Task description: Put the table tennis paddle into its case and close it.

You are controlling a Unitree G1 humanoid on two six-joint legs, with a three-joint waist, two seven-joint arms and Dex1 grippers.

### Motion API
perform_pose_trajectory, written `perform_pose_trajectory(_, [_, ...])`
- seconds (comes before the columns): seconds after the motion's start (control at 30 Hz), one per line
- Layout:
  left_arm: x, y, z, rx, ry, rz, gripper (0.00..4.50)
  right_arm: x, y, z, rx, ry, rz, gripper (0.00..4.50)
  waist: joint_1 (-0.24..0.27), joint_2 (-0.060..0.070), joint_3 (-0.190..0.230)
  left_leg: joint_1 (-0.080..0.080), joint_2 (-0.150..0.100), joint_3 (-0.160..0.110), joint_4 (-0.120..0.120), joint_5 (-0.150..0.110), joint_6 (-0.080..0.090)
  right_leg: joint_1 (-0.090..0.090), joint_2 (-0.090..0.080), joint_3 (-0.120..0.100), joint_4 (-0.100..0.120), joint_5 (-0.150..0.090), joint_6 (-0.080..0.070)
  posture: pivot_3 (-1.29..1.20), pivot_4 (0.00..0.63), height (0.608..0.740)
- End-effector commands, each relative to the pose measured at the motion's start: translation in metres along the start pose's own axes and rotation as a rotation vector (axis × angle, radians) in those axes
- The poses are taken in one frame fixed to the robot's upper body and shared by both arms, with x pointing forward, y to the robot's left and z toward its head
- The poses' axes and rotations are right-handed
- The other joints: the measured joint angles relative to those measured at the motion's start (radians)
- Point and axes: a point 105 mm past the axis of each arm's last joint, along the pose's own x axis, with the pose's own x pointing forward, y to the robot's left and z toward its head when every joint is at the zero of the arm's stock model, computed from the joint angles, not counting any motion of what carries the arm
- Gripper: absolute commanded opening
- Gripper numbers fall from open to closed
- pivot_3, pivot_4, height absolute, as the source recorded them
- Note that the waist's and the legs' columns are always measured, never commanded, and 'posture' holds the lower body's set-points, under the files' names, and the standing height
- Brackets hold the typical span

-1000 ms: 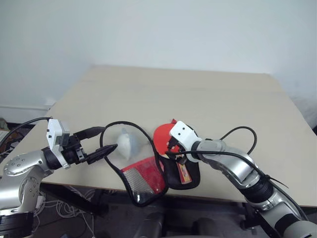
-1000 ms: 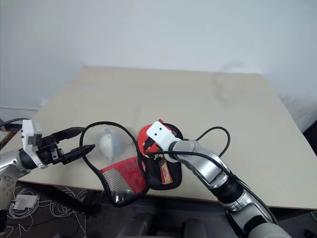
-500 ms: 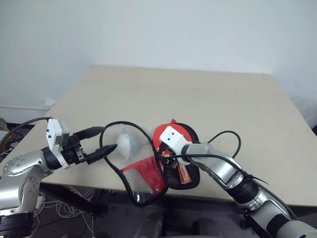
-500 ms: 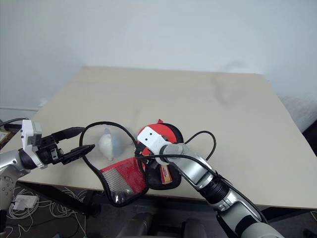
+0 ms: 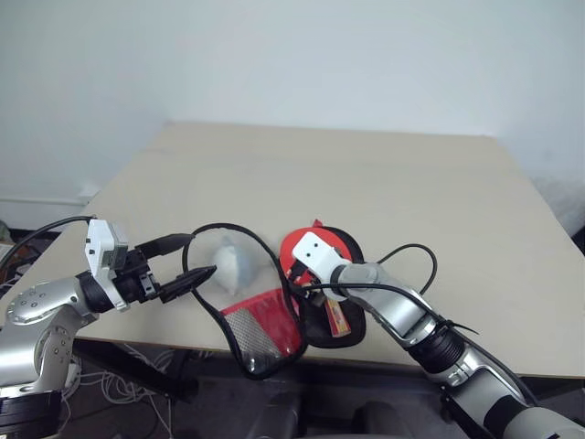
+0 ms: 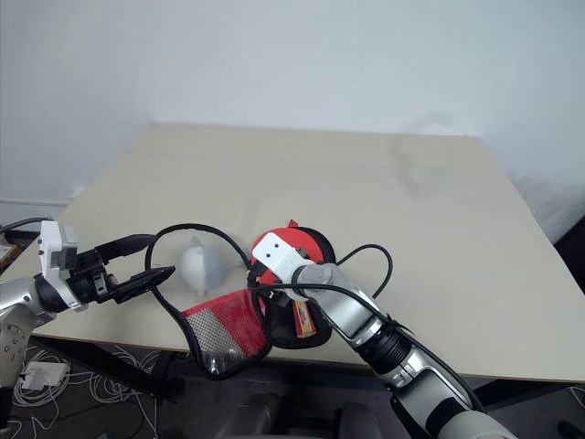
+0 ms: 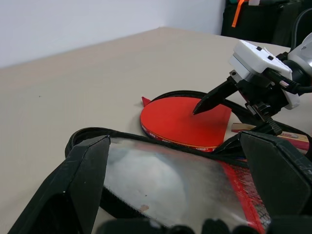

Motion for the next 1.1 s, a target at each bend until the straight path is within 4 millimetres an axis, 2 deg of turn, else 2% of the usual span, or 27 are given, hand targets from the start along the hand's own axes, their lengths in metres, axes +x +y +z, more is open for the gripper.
perform_pose_trajectory(0.03, [-0.002, 0.002, 0.012, 0.052, -0.016, 0.01, 4.5, -0.008, -0.025, 0.01, -0.009, -0.037, -0.085, 4.46, 0.0, 0.0, 0.0, 0.0, 0.0, 0.0, 0.0, 0.0, 0.0, 0.0, 0.0, 0.0, 0.0, 0.0, 0.0, 0.0, 0.0, 0.707])
perform_pose_trajectory(0.27, [-0.003, 0.003, 0.012, 0.053, -0.015, 0.012, 4.5, -0.014, -0.038, 0.003, 0.005, -0.018, -0.117, 4.46, 0.0, 0.0, 0.0, 0.0, 0.0, 0.0, 0.0, 0.0, 0.0, 0.0, 0.0, 0.0, 0.0, 0.0, -0.001, 0.0, 0.0, 0.707])
perform_pose_trajectory(0.5, [-0.003, 0.003, 0.012, 0.055, -0.013, 0.012, 4.5, -0.015, -0.03, 0.009, 0.024, -0.035, -0.094, 4.46, 0.0, 0.0, 0.0, 0.0, 0.001, 0.0, 0.0, 0.0, 0.0, 0.0, 0.0, 0.0, 0.0, 0.0, -0.001, 0.0, 0.0, 0.707])
perform_pose_trajectory(0.6, [-0.002, 0.004, 0.012, 0.055, -0.012, 0.012, 4.5, -0.016, -0.02, 0.02, 0.055, -0.079, -0.038, 4.46, 0.0, 0.0, 0.0, 0.0, 0.001, 0.0, 0.0, 0.0, 0.0, 0.0, 0.0, 0.0, 0.0, 0.0, -0.001, 0.0, 0.0, 0.707])
perform_pose_trajectory(0.7, [-0.002, 0.005, 0.012, 0.056, -0.012, 0.011, 4.5, -0.025, -0.005, 0.043, 0.125, -0.186, 0.085, 4.46, -0.001, 0.0, 0.0, 0.0, 0.001, 0.0, 0.0, 0.0, 0.0, 0.0, 0.0, 0.0, 0.0, 0.001, -0.001, 0.0, 0.0, 0.707])
perform_pose_trajectory(0.83, [-0.002, 0.005, 0.014, 0.057, -0.013, 0.007, 4.5, -0.045, -0.004, 0.064, 0.186, -0.278, 0.184, 4.46, -0.001, 0.0, 0.0, 0.001, 0.002, 0.0, 0.0, 0.0, 0.0, 0.0, 0.001, 0.0, 0.0, 0.001, -0.001, 0.0, 0.0, 0.707])
perform_pose_trajectory(0.9, [-0.003, 0.006, 0.016, 0.06, -0.015, 0.006, 4.5, -0.059, -0.011, 0.071, 0.195, -0.325, 0.22, 4.46, 0.002, 0.0, 0.0, 0.001, 0.001, 0.0, 0.0, 0.0, 0.0, 0.0, 0.001, 0.0, 0.0, 0.001, -0.001, 0.0, 0.0, 0.707])
perform_pose_trajectory(1.0, [-0.006, 0.007, 0.019, 0.064, -0.017, 0.003, 4.5, -0.075, -0.023, 0.071, 0.192, -0.355, 0.236, 4.46, 0.003, -0.001, 0.0, 0.001, 0.001, 0.0, 0.0, 0.0, 0.0, 0.0, 0.0, 0.0, -0.001, 0.001, -0.001, 0.0, 0.0, 0.707])
perform_pose_trajectory(1.07, [-0.009, 0.007, 0.021, 0.064, -0.016, 0.002, 4.5, -0.083, -0.036, 0.063, 0.192, -0.355, 0.219, 4.46, 0.002, 0.0, 0.0, 0.001, 0.002, 0.001, -0.001, 0.0, 0.0, 0.0, 0.0, 0.0, -0.001, 0.001, -0.001, 0.0, 0.0, 0.707])
perform_pose_trajectory(1.1, [-0.013, 0.009, 0.023, 0.062, -0.016, 0.008, 4.5, -0.09, -0.053, 0.052, 0.204, -0.35, 0.188, 4.46, 0.002, 0.0, 0.0, 0.001, 0.002, 0.001, -0.001, 0.0, 0.0, 0.0, 0.0, 0.0, -0.001, 0.001, -0.001, 0.0, 0.0, 0.707])
